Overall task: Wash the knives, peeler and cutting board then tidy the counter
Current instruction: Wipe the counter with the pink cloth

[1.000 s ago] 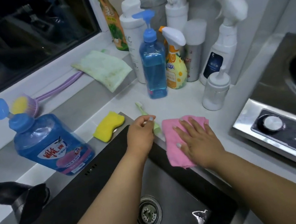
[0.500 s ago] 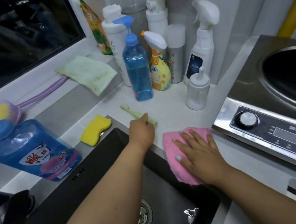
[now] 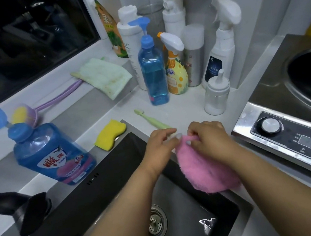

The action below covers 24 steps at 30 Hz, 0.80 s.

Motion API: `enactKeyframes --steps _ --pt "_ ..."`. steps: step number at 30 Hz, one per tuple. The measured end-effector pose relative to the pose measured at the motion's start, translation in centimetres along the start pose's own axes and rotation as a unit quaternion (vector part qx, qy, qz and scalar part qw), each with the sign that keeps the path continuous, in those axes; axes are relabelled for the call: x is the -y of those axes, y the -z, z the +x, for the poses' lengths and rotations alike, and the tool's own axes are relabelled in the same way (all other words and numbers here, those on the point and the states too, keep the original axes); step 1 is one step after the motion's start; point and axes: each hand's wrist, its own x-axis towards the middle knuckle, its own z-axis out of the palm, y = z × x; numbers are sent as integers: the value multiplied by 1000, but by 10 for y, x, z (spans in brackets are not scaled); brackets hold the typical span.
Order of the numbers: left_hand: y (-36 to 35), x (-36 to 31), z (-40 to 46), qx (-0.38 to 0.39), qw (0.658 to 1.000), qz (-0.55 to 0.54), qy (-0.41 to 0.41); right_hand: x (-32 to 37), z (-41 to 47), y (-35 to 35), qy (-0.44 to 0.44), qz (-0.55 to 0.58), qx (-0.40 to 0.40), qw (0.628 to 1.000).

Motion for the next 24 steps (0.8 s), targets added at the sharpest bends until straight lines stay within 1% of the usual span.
enactKeyframes --steps 2,3,5,7,9,10,12,14,16,17,18,19,22,24 --pt "6 -5 -13 60 994 -90 -10 8 -2 21 15 100 24 995" --pt "9 -10 -18 60 993 -104 -15 13 -1 32 14 146 35 989" --pt "16 -23 -25 21 994 -105 -29 20 5 52 -2 228 74 971" --pt "25 -34 -28 -18 992 -113 -43 25 10 65 -27 276 159 947" --pt "37 -41 -31 -47 988 -138 -45 32 11 64 -41 318 245 915" --pt "42 -41 -31 -63 986 -151 -41 36 10 60 -48 360 266 893" --pt "54 -35 -31 -115 982 -147 -32 49 10 43 -73 489 271 826" --pt "66 -22 -26 -183 978 -101 -15 61 10 23 -123 620 243 735" --pt "84 -3 -20 -236 971 22 22 72 11 6 -175 710 222 645" --pt "91 6 -16 -246 963 98 43 75 11 -1 -191 735 213 615" --pt "102 17 -12 -252 953 160 58 81 15 -10 -202 751 207 594" --pt "109 25 -8 -252 944 204 63 84 16 -15 -209 762 195 581" --pt "118 46 11 -240 926 286 52 90 25 -27 -217 787 158 556" --pt "121 56 29 -218 917 327 66 93 34 -30 -216 798 136 546"
